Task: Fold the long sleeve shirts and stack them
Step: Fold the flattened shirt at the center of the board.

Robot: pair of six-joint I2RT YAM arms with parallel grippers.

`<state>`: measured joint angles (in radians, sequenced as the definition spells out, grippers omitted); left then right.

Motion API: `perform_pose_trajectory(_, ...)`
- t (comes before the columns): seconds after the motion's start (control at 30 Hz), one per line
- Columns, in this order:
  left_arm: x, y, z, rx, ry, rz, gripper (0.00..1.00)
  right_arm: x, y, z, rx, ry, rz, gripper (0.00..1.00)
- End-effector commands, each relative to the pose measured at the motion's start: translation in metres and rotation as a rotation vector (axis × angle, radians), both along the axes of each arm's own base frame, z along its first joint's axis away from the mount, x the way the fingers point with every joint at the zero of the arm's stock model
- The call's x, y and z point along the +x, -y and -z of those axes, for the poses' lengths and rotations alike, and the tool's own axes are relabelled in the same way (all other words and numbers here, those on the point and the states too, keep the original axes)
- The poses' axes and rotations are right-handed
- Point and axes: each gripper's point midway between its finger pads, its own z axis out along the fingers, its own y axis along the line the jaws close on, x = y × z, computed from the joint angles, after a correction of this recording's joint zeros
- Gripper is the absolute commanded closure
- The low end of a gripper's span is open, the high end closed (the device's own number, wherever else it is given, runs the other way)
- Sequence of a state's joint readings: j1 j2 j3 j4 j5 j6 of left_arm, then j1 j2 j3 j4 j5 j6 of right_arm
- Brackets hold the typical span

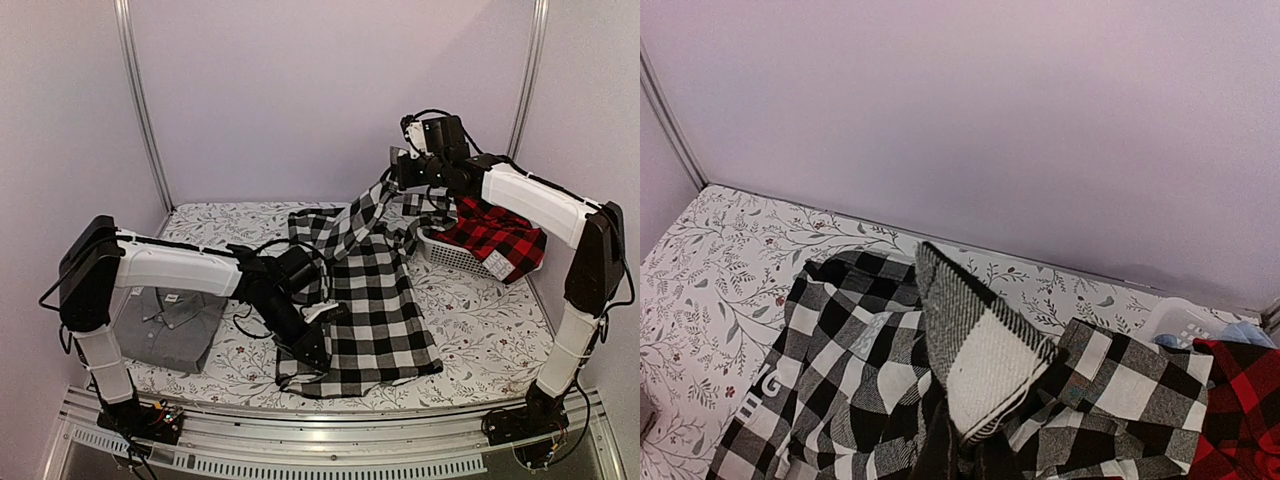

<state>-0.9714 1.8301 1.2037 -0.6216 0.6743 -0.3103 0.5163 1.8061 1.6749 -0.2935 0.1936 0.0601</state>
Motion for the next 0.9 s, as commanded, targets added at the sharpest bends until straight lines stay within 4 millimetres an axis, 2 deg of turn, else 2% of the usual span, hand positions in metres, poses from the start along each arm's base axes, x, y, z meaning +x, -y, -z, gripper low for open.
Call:
perform_pose_trajectory(0.0,-0.002,0.014,0.006,-0.041,-0.004,0.024,0.74,-0.008,0.002,0.004,0.034,-0.025,-0.014,1.0)
perform_pose_trajectory(0.07,0.003,0.016,0.001,-0.05,0.016,0.022,0.58,-0.013,0.001,0.004,0.044,-0.032,-0.027,1.0)
perform_pose_trajectory(0.1,0.006,0.016,-0.002,-0.057,0.027,0.018,0.54,-0.015,0.001,0.005,0.048,-0.036,-0.034,1.0)
perform_pose_trajectory(0.2,0.019,0.017,-0.023,-0.116,0.048,-0.012,0.5,-0.023,-0.003,0.003,0.067,-0.038,-0.072,1.0)
perform_pose_trajectory(0.3,0.048,0.012,-0.05,-0.188,0.078,-0.096,0.5,-0.033,-0.012,0.002,0.096,-0.039,-0.141,1.0)
perform_pose_trajectory(0.47,0.126,-0.015,-0.069,-0.196,0.165,-0.352,0.58,-0.052,-0.029,0.011,0.151,-0.073,-0.265,1.0)
perform_pose_trajectory(0.53,0.165,-0.03,-0.069,-0.157,0.228,-0.481,0.64,-0.059,-0.034,0.016,0.173,-0.091,-0.296,1.0)
perform_pose_trajectory(0.73,0.26,-0.066,-0.067,-0.109,0.331,-0.758,0.67,-0.085,-0.055,0.025,0.239,-0.14,-0.43,1.0)
perform_pose_trajectory(0.87,0.313,-0.07,-0.059,-0.153,0.331,-0.808,0.69,-0.106,-0.073,0.03,0.246,-0.165,-0.517,1.0)
